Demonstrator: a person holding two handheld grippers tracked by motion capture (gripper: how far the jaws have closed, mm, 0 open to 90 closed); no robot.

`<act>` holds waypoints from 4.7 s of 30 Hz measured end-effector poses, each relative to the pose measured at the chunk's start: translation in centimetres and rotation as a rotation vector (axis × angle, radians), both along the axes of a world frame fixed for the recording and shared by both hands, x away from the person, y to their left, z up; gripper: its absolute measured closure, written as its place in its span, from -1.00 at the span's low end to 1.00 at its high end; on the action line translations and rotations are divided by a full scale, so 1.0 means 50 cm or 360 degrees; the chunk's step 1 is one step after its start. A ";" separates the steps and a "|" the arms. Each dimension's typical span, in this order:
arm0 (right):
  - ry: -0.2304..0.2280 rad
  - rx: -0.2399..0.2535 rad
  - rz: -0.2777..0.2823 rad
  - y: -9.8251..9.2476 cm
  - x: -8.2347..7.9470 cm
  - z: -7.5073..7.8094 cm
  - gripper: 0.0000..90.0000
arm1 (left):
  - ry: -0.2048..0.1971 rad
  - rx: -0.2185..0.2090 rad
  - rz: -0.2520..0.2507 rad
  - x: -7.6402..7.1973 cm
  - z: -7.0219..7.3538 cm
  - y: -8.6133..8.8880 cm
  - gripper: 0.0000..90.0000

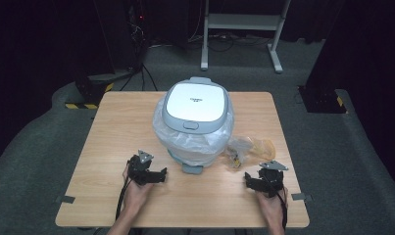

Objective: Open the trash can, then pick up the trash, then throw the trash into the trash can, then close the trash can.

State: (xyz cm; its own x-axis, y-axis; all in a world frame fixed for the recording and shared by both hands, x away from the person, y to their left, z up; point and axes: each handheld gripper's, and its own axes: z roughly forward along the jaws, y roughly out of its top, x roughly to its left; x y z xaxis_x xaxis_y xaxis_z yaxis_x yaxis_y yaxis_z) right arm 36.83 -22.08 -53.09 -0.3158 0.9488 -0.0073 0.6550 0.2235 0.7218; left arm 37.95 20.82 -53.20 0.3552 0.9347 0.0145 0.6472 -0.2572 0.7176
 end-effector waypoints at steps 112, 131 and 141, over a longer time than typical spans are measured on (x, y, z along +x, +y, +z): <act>-0.0013 -0.0006 0.0001 0.002 -0.001 0.000 -0.63 | -0.0049 -0.0240 -0.0230 0.029 0.018 -0.159 -0.99; -0.0006 -0.0005 0.0001 0.003 0.001 0.000 -0.63 | -0.0035 -0.0193 -0.0222 0.033 0.004 -0.166 -0.99; -0.0032 0.0016 -0.0002 -0.004 -0.009 0.001 -0.38 | 0.0016 -0.0095 -0.0272 0.035 0.008 -0.161 -0.98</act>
State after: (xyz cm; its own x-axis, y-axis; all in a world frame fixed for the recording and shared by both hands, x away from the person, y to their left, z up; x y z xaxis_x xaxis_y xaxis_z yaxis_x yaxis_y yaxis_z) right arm 36.39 -22.27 -53.02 -0.3144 0.9493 -0.0044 0.6405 0.2155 0.7371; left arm 39.71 12.79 -52.82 0.5086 0.8599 -0.0436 0.6051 -0.3209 0.7287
